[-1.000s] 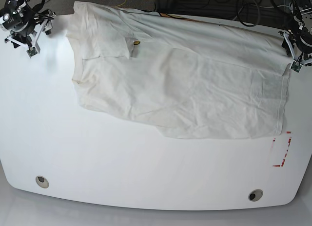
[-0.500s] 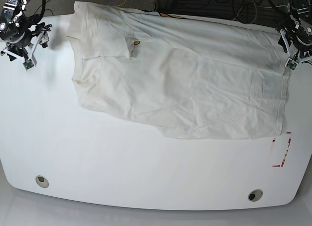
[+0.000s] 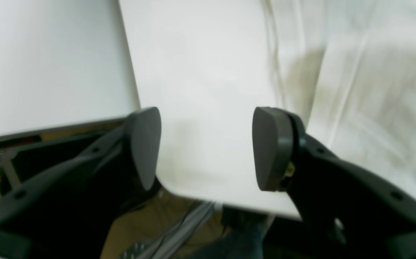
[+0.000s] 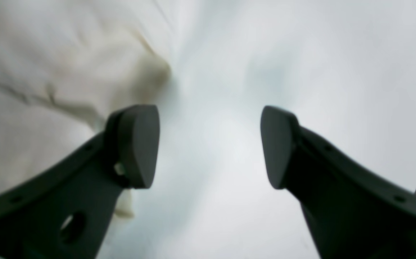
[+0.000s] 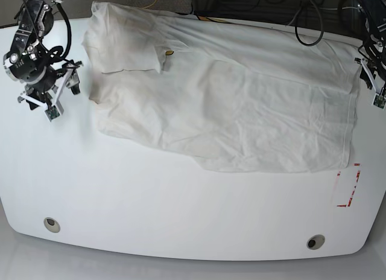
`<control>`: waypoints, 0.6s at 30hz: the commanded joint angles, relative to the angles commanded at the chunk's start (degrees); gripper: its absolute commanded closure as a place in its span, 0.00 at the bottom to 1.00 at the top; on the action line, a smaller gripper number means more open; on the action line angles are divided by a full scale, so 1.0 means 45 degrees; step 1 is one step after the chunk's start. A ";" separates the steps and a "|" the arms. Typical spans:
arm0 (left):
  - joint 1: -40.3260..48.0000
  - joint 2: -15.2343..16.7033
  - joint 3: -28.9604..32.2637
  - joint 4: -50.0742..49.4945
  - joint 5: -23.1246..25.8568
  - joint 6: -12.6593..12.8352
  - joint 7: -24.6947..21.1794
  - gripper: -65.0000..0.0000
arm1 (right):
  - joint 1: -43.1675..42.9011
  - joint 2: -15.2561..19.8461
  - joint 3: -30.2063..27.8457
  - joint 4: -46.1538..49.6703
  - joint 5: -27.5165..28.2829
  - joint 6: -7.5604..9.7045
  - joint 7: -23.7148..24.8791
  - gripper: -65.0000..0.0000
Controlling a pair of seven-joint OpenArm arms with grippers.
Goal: Layout the t-shirt on the table in an organized manner, then fold the t-shirt properly
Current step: 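Open both grippers and release the shirt, then move the right gripper onto the shirt's side edge and grasp it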
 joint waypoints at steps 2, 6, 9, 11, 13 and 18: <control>-0.0410 0.0020 0.0000 0.0000 0.0000 0.0000 -0.0020 0.44 | 0.0391 -0.0293 -0.0117 -0.0059 0.0000 0.0000 0.0000 0.35; -0.1114 0.0039 0.0020 0.0000 0.0000 0.0000 -0.0020 0.44 | 0.1074 -0.0762 -0.0156 -0.0625 0.0000 0.0000 0.0000 0.35; -0.1348 0.0059 0.0059 0.0000 0.0000 0.0000 -0.0020 0.44 | 0.1602 -0.1114 -0.0117 -0.1309 0.0000 0.0000 0.0020 0.35; -0.1387 0.0059 0.0059 0.0000 0.0000 0.0000 -0.0020 0.44 | 0.1875 -0.1270 -0.0098 -0.1700 -0.0020 0.0000 0.0098 0.35; -0.1387 0.0156 0.0078 0.0000 0.0000 0.0000 -0.0020 0.44 | 0.2188 -0.1407 -0.0098 -0.2090 -0.0020 0.0000 0.0215 0.35; -0.1387 0.0508 0.0078 0.0000 0.0000 0.0000 -0.0039 0.44 | 0.2911 -0.1836 -0.0078 -0.3497 0.0000 0.0000 0.0860 0.35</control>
